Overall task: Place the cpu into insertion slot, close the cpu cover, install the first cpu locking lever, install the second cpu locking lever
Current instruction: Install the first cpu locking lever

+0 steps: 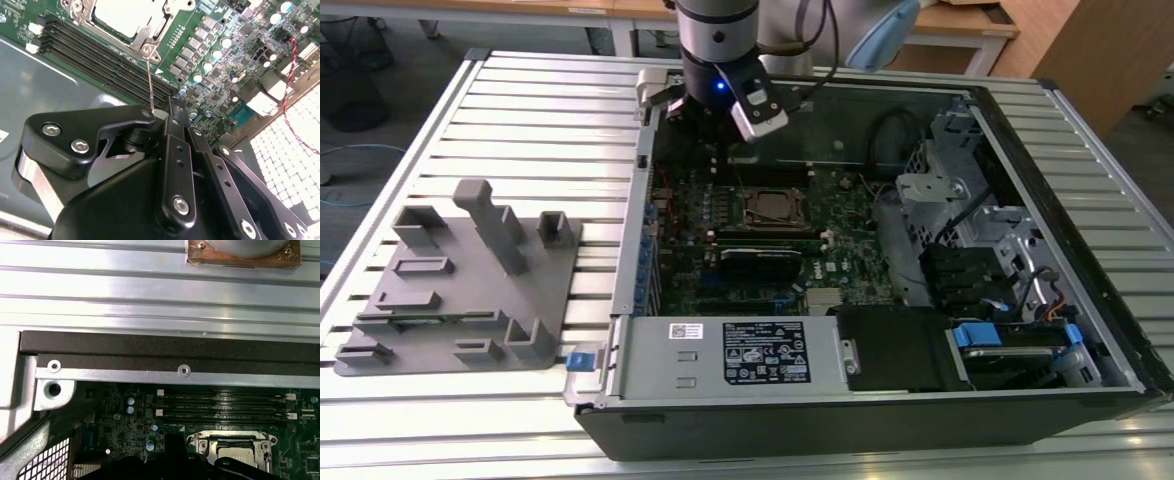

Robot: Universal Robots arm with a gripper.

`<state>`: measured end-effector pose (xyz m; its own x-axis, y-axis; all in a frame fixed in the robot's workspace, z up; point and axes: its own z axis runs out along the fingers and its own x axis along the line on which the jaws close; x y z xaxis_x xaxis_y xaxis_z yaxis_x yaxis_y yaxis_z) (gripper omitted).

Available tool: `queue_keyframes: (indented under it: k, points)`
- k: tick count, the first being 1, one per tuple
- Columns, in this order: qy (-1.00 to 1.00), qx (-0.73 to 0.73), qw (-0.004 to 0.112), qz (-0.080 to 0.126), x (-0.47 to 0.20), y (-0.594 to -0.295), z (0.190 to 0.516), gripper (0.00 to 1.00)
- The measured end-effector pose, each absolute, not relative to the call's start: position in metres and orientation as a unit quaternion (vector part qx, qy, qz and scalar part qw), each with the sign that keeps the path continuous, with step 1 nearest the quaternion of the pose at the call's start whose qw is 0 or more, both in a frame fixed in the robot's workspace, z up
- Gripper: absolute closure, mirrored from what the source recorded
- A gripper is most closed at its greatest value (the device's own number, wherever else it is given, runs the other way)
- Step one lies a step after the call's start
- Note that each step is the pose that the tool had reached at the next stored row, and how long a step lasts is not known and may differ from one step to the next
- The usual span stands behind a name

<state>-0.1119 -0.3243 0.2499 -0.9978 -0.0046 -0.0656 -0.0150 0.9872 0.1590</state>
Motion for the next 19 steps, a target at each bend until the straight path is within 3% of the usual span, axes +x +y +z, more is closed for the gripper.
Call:
queue_keyframes:
  k: [4, 19]
  points:
    - [0.995, -0.005, 0.033, 0.092, -0.111, -0.324, 0.250, 0.89]
    - [0.995, -0.004, 0.029, 0.092, -0.091, -0.325, 0.250, 0.89]
